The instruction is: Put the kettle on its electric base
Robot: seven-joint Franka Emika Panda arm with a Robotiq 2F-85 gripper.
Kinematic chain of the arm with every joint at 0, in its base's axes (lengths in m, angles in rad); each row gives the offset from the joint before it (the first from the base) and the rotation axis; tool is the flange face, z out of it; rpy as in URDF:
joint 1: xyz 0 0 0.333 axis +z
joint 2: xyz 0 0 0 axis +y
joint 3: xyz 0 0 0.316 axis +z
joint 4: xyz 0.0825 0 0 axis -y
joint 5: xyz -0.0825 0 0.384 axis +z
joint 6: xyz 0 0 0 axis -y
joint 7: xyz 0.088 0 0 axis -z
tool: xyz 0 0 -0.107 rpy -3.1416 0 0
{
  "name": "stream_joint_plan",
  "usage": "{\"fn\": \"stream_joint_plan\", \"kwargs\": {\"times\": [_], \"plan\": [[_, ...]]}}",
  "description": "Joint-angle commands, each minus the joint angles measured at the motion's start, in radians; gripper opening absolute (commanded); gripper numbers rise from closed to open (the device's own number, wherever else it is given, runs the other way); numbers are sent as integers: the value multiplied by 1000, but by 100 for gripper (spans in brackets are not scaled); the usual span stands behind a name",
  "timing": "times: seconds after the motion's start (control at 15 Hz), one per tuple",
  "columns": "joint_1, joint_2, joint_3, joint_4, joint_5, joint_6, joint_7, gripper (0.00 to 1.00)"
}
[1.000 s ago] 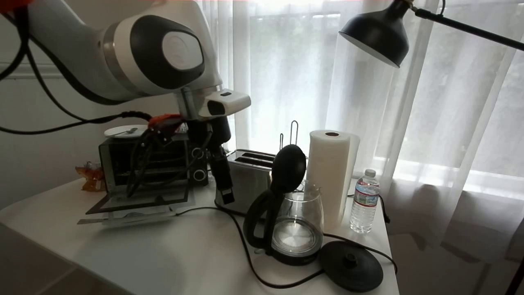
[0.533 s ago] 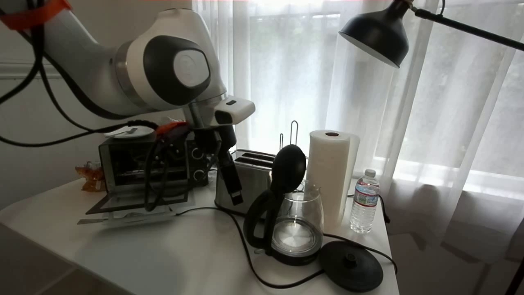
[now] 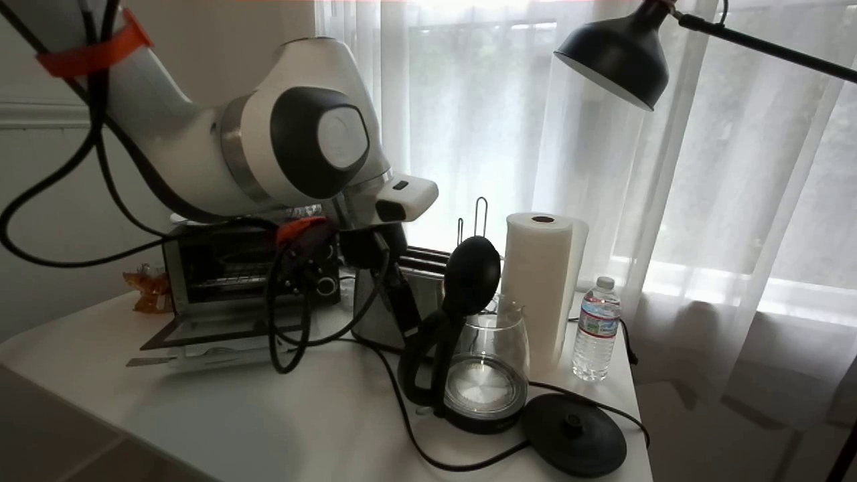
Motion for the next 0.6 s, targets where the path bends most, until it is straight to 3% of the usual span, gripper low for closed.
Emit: {"fn": "stream_joint_plan", "kwargs": {"times": [0.0, 0.53], "plan": [[1, 68, -25, 31, -53, 64, 19, 100], [-46, 155, -30, 104, -248, 104, 119, 100]]}}
